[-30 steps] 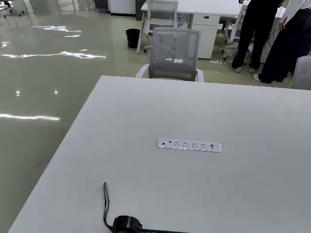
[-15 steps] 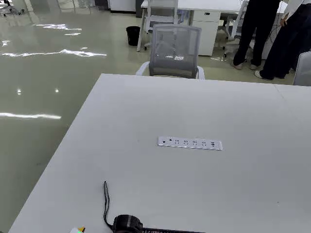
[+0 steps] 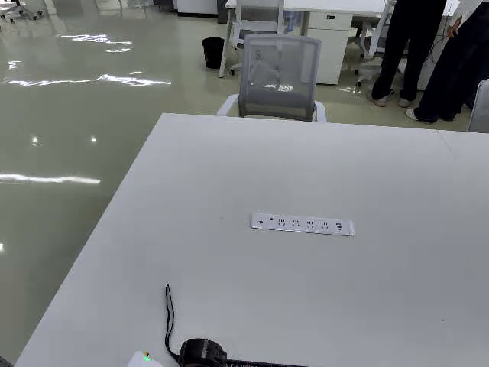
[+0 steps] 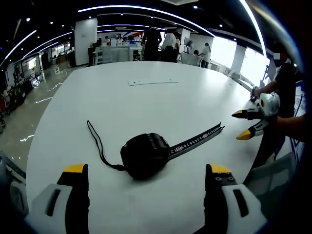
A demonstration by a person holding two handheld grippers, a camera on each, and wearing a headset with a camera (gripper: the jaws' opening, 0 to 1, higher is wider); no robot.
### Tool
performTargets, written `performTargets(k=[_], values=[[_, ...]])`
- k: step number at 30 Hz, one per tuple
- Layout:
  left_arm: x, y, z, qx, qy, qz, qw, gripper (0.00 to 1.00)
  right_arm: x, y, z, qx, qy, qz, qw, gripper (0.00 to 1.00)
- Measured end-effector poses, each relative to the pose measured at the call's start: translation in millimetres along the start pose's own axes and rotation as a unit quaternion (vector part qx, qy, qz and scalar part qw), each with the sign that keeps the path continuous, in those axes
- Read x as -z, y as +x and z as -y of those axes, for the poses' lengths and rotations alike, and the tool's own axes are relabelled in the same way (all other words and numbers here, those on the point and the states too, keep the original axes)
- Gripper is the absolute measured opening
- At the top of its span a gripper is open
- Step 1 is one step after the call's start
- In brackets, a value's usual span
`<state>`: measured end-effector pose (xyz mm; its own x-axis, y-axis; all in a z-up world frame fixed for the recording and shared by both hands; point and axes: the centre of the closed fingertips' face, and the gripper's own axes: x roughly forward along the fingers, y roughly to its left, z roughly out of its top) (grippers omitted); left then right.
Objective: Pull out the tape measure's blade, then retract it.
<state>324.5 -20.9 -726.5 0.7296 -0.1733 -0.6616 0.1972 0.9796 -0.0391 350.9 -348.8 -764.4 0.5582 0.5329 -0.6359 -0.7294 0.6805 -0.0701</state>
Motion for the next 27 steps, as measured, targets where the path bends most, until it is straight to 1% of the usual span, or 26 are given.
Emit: performTargets(k=[1,3,5,8,9,11,13,16,17,21,25,27], values=[[0.2,2.1,0.2,-0.004,0.005,-0.001,1.0000,0.99,0.5,1.8,0.8,0.000,-0.001,-0.001,1.0000,0.69],[-0.4,6.8,3.0,-0.005,0.004,-0.001,1.0000,0.99,0.9,5.4,1.7,-0.002,-0.003,-0.004,1.0000,0.68],[0.3,12.2,8.5,-0.001,0.003,-0.005,1.0000,0.99,1.8,9.1,2.4,-0.002,-0.005,-0.006,1.0000,0.68],[0.4,17.3,17.0,0.000,0.014,-0.009,0.9999,0.99,2.8,14.7,1.8,-0.006,-0.005,-0.010,0.9999,0.66],[0.0,18.7,20.7,0.001,0.016,-0.009,0.9998,0.99,3.8,17.4,0.8,-0.009,-0.010,-0.013,0.9998,0.66],[-0.5,21.2,24.2,0.001,0.018,-0.009,0.9998,0.99,1.2,19.0,-0.8,-0.013,-0.019,-0.015,0.9996,0.64],[-0.2,23.5,25.8,0.000,0.019,-0.011,0.9998,0.99,1.6,22.7,0.7,-0.015,-0.027,-0.018,0.9994,0.63],[-0.4,26.2,26.2,-0.001,0.016,-0.011,0.9998,0.99,-2.0,25.7,-0.3,-0.029,-0.055,-0.013,0.9980,0.58],[-0.8,25.8,26.0,-0.003,0.015,-0.012,0.9998,0.99,-1.2,27.0,0.5,-0.028,-0.058,-0.019,0.9977,0.57],[-1.0,27.5,22.7,-0.007,0.006,-0.014,0.9999,0.99,-2.8,32.2,2.7,-0.035,-0.070,-0.020,0.9967,0.51],[-0.5,31.4,17.8,-0.015,-0.001,-0.021,0.9997,0.95,-6.0,36.7,3.9,-0.040,-0.081,-0.023,0.9956,0.48],[-0.6,34.2,15.4,-0.022,-0.002,-0.022,0.9995,0.94,-5.6,39.3,2.4,-0.046,-0.093,-0.031,0.9941,0.44]])
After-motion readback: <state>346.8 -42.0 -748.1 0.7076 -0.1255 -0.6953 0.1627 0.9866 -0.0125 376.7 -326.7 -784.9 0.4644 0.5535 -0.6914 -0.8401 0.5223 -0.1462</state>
